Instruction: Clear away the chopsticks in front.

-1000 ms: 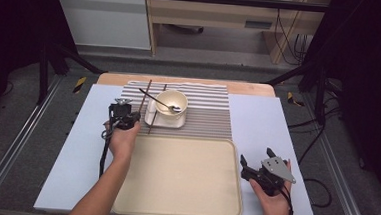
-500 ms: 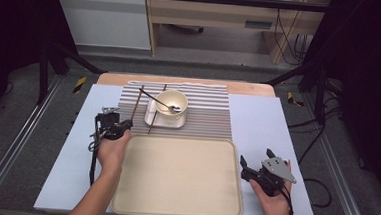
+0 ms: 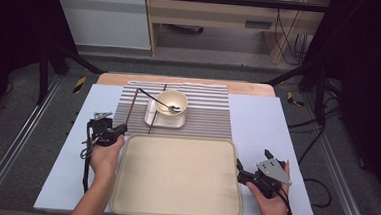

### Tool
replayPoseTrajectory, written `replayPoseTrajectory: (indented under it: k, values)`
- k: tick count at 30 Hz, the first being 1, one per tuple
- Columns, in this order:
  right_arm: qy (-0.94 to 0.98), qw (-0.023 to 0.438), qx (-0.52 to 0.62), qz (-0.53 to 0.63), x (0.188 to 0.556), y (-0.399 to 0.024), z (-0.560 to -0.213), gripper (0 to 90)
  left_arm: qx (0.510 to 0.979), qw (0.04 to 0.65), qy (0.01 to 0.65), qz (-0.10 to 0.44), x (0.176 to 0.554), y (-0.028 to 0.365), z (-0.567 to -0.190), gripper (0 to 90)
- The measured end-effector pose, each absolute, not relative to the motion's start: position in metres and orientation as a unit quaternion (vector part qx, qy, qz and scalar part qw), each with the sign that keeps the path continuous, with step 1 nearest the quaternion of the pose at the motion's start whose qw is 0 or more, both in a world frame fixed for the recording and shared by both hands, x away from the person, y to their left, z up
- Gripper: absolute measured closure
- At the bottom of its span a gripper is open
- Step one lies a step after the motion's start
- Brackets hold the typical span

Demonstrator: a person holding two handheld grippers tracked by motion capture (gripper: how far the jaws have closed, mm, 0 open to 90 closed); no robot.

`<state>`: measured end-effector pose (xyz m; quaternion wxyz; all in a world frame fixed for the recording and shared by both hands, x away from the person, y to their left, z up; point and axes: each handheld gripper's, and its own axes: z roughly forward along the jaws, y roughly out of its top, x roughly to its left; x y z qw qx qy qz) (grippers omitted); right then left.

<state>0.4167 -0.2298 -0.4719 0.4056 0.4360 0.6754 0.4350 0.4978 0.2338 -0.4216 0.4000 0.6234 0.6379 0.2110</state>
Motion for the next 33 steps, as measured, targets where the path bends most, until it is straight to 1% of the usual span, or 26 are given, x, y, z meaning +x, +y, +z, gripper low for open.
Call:
replayPoseTrajectory:
  k: [6, 11, 18, 22, 28, 33]
  values:
    - [0.686, 0.405, 0.425, 0.430, 0.416, -0.226, -0.472, 4.3, 0.615, 0.406, 0.641, 0.215, 0.477, 0.237, -0.418, 85.6]
    - [0.686, 0.396, 0.427, 0.436, 0.417, -0.227, -0.473, 4.4, 0.605, 0.420, 0.642, 0.214, 0.464, 0.236, -0.416, 85.6]
    - [0.677, 0.409, 0.425, 0.441, 0.410, -0.228, -0.465, 4.6, 0.611, 0.422, 0.629, 0.231, 0.440, 0.226, -0.411, 85.7]
    - [0.676, 0.409, 0.424, 0.443, 0.410, -0.230, -0.464, 4.7, 0.612, 0.424, 0.627, 0.229, 0.426, 0.219, -0.416, 85.6]
    - [0.678, 0.405, 0.427, 0.441, 0.412, -0.231, -0.466, 4.7, 0.614, 0.419, 0.623, 0.245, 0.408, 0.214, -0.428, 85.6]
    - [0.677, 0.407, 0.428, 0.438, 0.412, -0.231, -0.466, 4.7, 0.628, 0.405, 0.612, 0.259, 0.391, 0.205, -0.440, 85.6]
